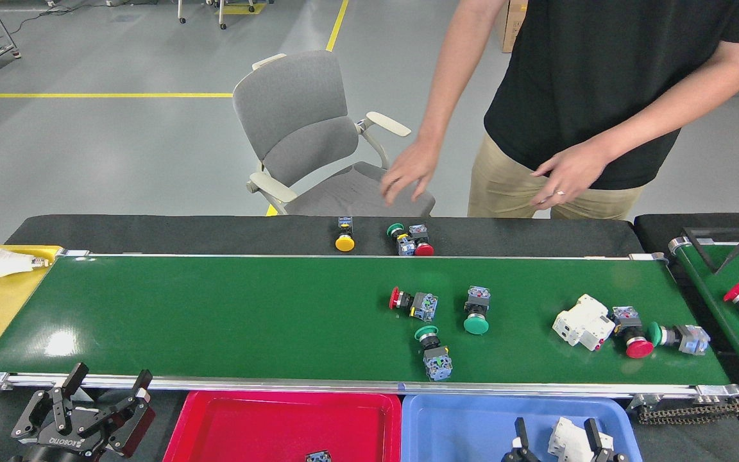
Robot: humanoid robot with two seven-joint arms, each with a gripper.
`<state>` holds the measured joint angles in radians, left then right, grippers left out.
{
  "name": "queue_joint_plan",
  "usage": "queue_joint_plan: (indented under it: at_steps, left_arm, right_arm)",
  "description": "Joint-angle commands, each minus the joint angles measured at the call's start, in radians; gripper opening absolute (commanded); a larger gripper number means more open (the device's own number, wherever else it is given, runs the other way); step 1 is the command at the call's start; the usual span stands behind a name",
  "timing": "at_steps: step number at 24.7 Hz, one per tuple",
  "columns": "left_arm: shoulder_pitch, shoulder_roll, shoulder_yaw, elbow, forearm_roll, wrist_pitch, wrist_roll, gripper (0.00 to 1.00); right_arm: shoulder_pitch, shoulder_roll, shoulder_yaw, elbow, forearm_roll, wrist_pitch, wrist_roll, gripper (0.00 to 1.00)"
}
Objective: Pick switch part from conveyor to tray
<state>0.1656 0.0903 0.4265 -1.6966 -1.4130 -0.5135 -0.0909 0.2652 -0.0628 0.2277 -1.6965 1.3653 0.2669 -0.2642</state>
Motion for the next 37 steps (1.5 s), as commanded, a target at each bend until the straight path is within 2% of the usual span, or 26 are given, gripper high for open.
queue_joint_plan:
  at_steps: [1,6,8,12,15,17,20,23,24,27,31,33,37]
  left_arm:
    - [-0.011,0.000,0.001,-0.012,-0.003,0.000,0.003,1.00]
    - [-0.012,0.000,0.001,-0.011,-0.003,0.000,0.003,1.00]
    - [-0.014,-0.001,0.000,-0.012,-0.004,0.000,0.002,1.00]
    - [-0.014,-0.001,-0.046,-0.015,-0.004,0.000,0.000,1.00]
    - [-0.011,-0.003,-0.137,-0.038,-0.004,0.003,-0.009,1.00]
    - [-0.012,-0.012,-0.247,-0.077,-0.004,0.013,-0.053,1.00]
    - [-0.069,-0.072,-0.417,-0.080,-0.015,0.084,-0.113,1.00]
    - [-0.106,-0.110,-0.595,-0.078,-0.150,0.175,-0.135,1.00]
    - [-0.109,-0.142,-0.655,-0.077,-0.204,0.207,-0.136,1.00]
    - [-0.115,-0.205,-0.756,-0.054,-0.281,0.268,-0.139,1.00]
    - [-0.130,-0.207,-0.785,0.029,-0.279,0.308,-0.139,1.00]
    - [-0.147,-0.210,-0.782,0.049,-0.279,0.311,-0.139,1.00]
    - [-0.209,-0.211,-0.769,0.101,-0.273,0.388,-0.139,1.00]
  right_arm:
    - [-0.046,0.003,-0.005,0.020,-0.002,0.009,0.057,1.00]
    - [-0.118,0.006,-0.005,0.055,0.011,0.046,0.111,1.00]
    - [-0.172,0.001,-0.002,0.100,0.012,0.104,0.154,1.00]
    - [-0.264,0.005,0.002,0.193,0.012,0.120,0.174,1.00]
    - [-0.296,0.005,0.002,0.232,0.011,0.120,0.174,1.00]
    - [-0.308,0.003,0.001,0.245,0.008,0.121,0.175,1.00]
    - [-0.322,0.005,0.001,0.271,0.008,0.121,0.175,1.00]
    - [-0.354,0.015,0.002,0.322,0.006,0.121,0.175,1.00]
    - [-0.374,0.029,0.002,0.345,0.006,0.121,0.174,1.00]
    - [-0.437,0.061,0.016,0.422,0.008,0.121,0.174,1.00]
    - [-0.488,0.084,0.031,0.480,0.006,0.120,0.174,1.00]
    - [-0.511,0.098,0.048,0.505,0.008,0.120,0.175,0.95]
    - [-0.560,0.098,0.116,0.563,0.008,0.121,0.175,0.60]
